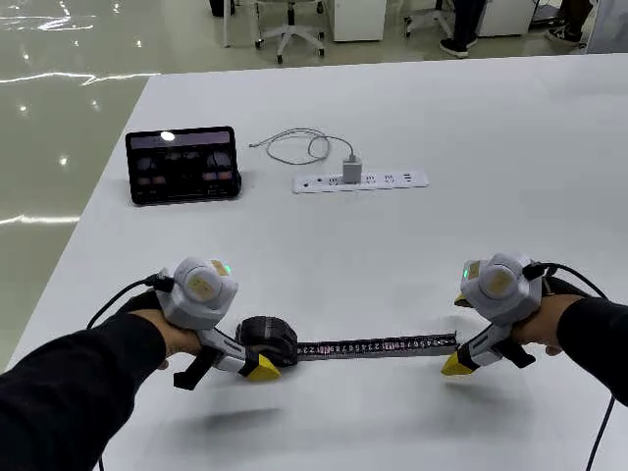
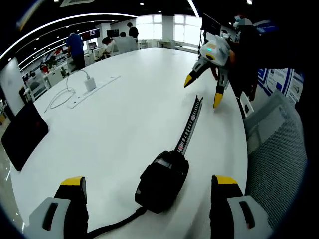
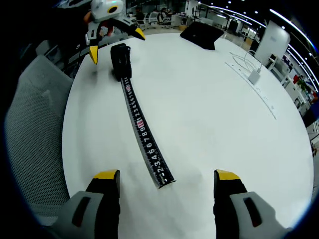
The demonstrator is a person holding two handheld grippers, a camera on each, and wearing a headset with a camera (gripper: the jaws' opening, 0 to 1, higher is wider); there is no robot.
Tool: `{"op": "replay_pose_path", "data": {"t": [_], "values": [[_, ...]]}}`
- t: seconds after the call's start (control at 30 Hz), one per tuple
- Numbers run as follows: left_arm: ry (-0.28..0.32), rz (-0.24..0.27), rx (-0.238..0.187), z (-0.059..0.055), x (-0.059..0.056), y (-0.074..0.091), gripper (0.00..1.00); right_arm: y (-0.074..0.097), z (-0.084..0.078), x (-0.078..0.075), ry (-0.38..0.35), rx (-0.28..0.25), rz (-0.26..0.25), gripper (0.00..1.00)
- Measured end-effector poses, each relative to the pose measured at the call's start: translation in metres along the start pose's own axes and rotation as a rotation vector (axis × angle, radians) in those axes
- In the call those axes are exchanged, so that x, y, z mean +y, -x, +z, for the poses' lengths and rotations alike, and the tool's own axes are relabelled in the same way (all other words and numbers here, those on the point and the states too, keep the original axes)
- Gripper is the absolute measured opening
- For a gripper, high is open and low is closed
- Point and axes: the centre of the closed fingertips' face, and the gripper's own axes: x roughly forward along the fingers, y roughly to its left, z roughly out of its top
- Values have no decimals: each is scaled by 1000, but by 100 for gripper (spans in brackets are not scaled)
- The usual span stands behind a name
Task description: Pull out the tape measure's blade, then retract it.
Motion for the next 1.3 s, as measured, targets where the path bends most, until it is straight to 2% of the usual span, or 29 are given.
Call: {"op": "replay_pose_path", "data": {"t": [0.1,0.17,0.23,0.3,0.43,0.5,0.53,0.63,0.8,0.93,1.0,1.3], "values": [[53,26,-65,-6,6,6,100,3,-3,4,-38,-21,-10,76],[122,53,-44,-21,10,11,100,4,-8,6,-47,-20,-22,77],[152,66,-68,-27,13,15,100,5,-10,9,-62,-29,-36,78],[156,79,-59,-35,12,18,100,6,-12,13,-86,-41,-36,80],[170,114,-81,-39,11,24,100,10,-14,17,-128,-67,-52,88],[211,133,-102,-40,11,27,100,13,-17,16,-148,-75,-67,89],[220,126,-107,-40,9,28,100,14,-18,16,-156,-84,-72,90],[232,149,-123,-45,8,35,100,20,-22,17,-202,-119,-93,92],[271,173,-155,-49,9,47,100,32,-29,21,-242,-162,-127,94],[280,187,-168,-54,9,56,100,38,-34,25,-260,-184,-149,94],[271,185,-171,-57,4,60,100,43,-33,27,-280,-210,-163,94],[283,209,-173,-73,-4,69,100,53,-41,40,-299,-241,-206,95]]}}
